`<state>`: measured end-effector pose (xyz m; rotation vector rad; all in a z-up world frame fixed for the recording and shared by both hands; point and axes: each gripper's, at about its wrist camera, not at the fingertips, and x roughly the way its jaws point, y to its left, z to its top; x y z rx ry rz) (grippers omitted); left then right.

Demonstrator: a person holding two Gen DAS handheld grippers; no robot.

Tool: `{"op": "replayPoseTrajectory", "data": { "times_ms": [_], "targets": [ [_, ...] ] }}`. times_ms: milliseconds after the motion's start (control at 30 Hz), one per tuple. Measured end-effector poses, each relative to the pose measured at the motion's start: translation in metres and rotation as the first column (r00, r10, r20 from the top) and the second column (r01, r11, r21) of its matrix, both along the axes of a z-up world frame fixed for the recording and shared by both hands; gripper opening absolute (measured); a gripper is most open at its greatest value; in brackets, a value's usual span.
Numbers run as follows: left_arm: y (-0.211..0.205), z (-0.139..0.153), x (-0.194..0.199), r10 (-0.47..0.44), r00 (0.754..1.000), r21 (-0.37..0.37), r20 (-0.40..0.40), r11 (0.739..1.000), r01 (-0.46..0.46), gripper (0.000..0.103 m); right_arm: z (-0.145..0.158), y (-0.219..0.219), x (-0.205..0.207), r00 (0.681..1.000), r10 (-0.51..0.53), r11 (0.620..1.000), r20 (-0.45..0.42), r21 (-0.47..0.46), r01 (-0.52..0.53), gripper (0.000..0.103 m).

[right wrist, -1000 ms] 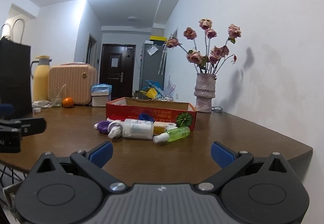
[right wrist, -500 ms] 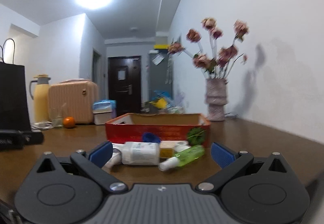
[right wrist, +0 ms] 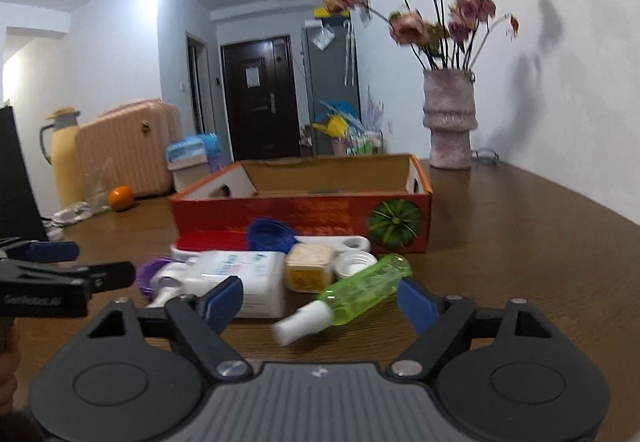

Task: Organize rigid objects
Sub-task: 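Grasp the white pump bottle with the left gripper while the right gripper grasps the green spray bottle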

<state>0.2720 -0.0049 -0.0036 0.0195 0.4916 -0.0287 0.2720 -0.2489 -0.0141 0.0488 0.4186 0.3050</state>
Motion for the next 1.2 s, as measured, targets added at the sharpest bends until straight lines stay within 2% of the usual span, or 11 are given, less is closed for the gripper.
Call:
{"op": "replayPoseTrajectory", "data": {
  "times_ms": [100,267,500,600,700,867,1000,1067,1133,1167,1200],
  "targets": [
    [-0.006,-0.008,0.019,0.022,0.999,-0.015,-0.046,1.0,-0.023,0.065,-0.006,-0.003,0.021,0.999,0.008,1.0,-0.04,-0.007,-0.008,0.084],
    [-0.013,-0.012,0.025,0.06,0.998,0.013,-0.005,0.998,-0.06,0.064,-0.014,-0.009,0.051,0.992,0.027,0.997,-0.122,0.074,-0.018,0.083],
    [-0.006,-0.016,0.022,0.06,0.997,-0.034,-0.041,0.998,-0.061,0.049,-0.024,-0.01,0.081,0.981,0.028,0.99,-0.193,0.14,0.0,0.072],
    [-0.017,-0.015,0.024,0.026,0.999,0.018,-0.048,1.0,-0.025,0.036,-0.029,-0.008,0.089,0.974,0.007,0.991,-0.225,0.13,0.023,0.069],
    [-0.025,-0.017,0.027,0.026,0.999,0.052,-0.045,0.998,-0.024,0.036,-0.03,-0.011,0.095,0.971,-0.015,0.992,-0.238,0.117,0.044,0.057],
    [-0.021,-0.014,0.021,0.008,0.998,0.017,-0.065,1.0,-0.007,0.035,-0.027,-0.017,0.091,0.968,-0.005,0.995,-0.252,0.092,0.029,0.044],
    [-0.015,-0.011,-0.006,-0.03,0.996,-0.001,-0.09,1.0,0.03,0.035,-0.024,-0.021,0.072,0.97,0.015,0.999,-0.243,0.041,-0.005,0.037],
    [-0.014,-0.011,-0.02,-0.023,0.996,0.04,-0.084,0.999,0.027,0.036,-0.024,-0.024,0.063,0.969,0.037,0.999,-0.246,0.03,-0.03,0.033],
    [-0.013,-0.01,-0.023,-0.017,0.995,0.071,-0.102,0.997,0.024,0.046,-0.026,-0.024,0.057,0.964,0.059,0.998,-0.258,0.017,-0.057,0.031],
    [-0.012,-0.011,-0.021,-0.02,0.993,0.065,-0.113,0.998,0.027,0.064,-0.026,-0.022,0.055,0.965,0.064,0.998,-0.252,0.001,-0.066,0.031],
    [-0.01,-0.012,-0.018,-0.013,0.993,0.061,-0.121,0.998,0.021,0.072,-0.025,-0.021,0.054,0.966,0.064,0.997,-0.25,-0.012,-0.07,0.031]
  ]
}}
